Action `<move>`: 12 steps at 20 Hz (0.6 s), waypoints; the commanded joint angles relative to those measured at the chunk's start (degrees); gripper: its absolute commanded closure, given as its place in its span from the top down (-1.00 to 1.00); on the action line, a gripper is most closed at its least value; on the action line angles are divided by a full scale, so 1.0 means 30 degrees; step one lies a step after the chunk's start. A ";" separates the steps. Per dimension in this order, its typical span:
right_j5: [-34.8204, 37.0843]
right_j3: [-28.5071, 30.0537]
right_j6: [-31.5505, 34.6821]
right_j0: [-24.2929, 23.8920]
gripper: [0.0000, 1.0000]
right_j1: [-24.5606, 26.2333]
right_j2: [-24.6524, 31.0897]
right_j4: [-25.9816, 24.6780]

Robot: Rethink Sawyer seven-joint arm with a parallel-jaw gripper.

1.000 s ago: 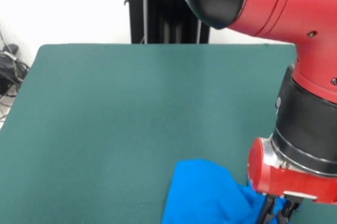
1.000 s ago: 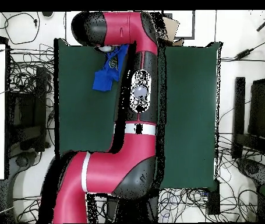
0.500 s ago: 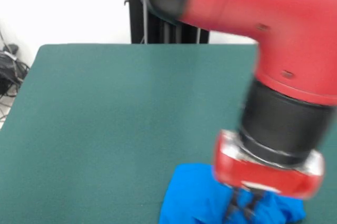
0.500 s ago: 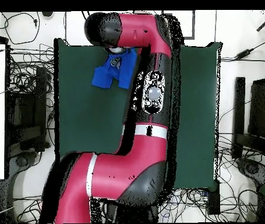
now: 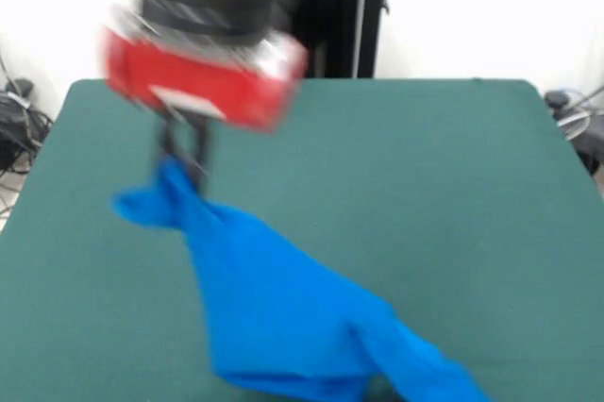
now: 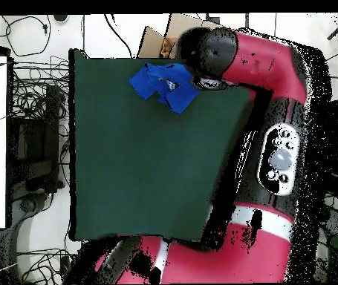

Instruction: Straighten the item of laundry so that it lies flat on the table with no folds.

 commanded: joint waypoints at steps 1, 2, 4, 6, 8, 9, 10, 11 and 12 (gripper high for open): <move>-0.2662 0.8530 -0.7717 -0.1709 -1.00 -0.4435 0.2355 -0.1600; -0.2859 0.8721 -0.7797 -0.1846 -1.00 -0.4461 0.2492 -0.1741; -0.3413 0.9036 -0.7818 -0.2011 -1.00 -0.4383 0.2650 -0.2038; -0.3808 0.9207 -0.7663 -0.2032 -1.00 -0.4258 0.2674 -0.2323; -0.4054 0.9274 -0.7436 -0.1878 -1.00 -0.4141 0.2587 -0.2572; -0.4212 0.9368 -0.7356 -0.1839 -1.00 -0.4118 0.2608 -0.2632; -0.4262 0.9396 -0.7291 -0.1812 -1.00 -0.4102 0.2609 -0.2664; -0.4337 0.9410 -0.7140 -0.1764 -1.00 -0.4065 0.2614 -0.2690; -0.4373 0.9409 -0.7013 -0.1736 -1.00 -0.4038 0.2615 -0.2694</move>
